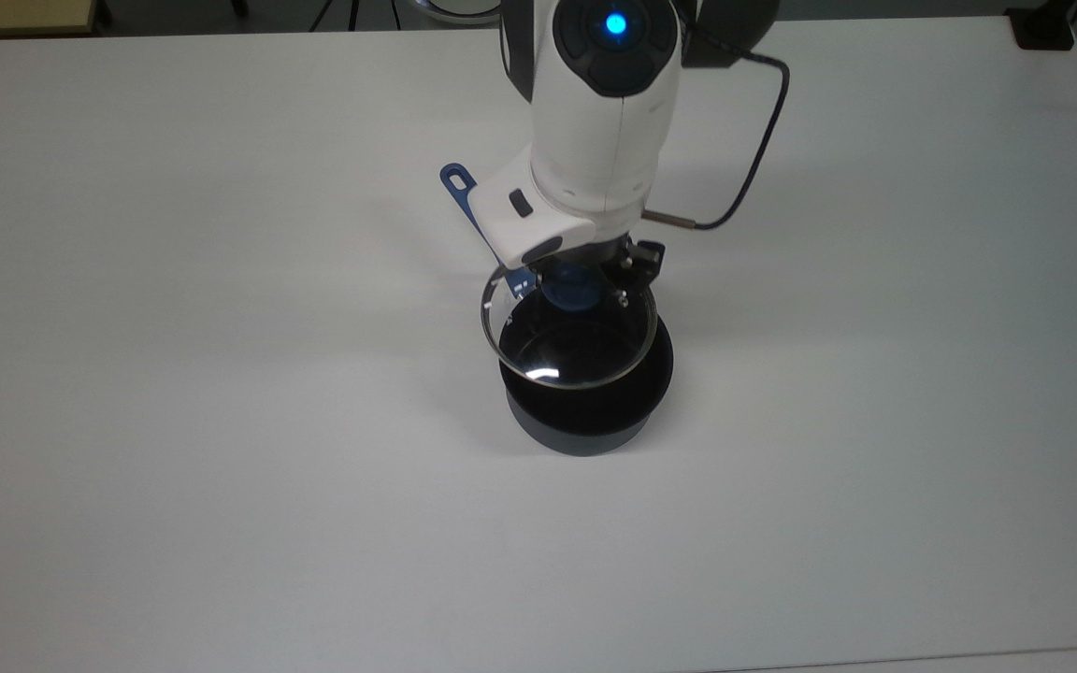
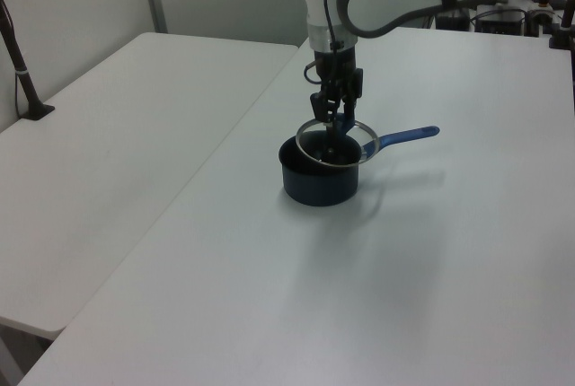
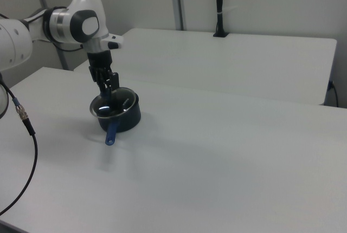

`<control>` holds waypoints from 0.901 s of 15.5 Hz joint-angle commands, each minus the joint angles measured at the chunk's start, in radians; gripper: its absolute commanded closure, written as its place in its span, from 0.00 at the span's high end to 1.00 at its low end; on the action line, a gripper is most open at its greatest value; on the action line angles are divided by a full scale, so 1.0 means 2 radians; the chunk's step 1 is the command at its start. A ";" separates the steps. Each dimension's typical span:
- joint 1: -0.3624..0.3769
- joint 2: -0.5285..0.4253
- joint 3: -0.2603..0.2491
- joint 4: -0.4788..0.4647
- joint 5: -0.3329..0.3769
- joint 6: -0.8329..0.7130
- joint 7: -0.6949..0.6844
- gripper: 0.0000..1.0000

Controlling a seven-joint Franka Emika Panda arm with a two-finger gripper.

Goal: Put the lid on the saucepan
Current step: 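Lower the lid onto the saucepan rim, aligning it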

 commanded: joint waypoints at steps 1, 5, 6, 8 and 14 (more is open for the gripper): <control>0.003 0.012 -0.003 0.017 0.010 0.023 0.029 0.46; 0.003 0.014 -0.003 0.020 0.029 0.035 0.043 0.46; 0.003 0.015 -0.003 0.028 0.031 0.034 0.046 0.46; 0.003 0.015 -0.003 0.031 0.031 0.036 0.053 0.46; 0.003 0.025 -0.003 0.031 0.031 0.049 0.059 0.46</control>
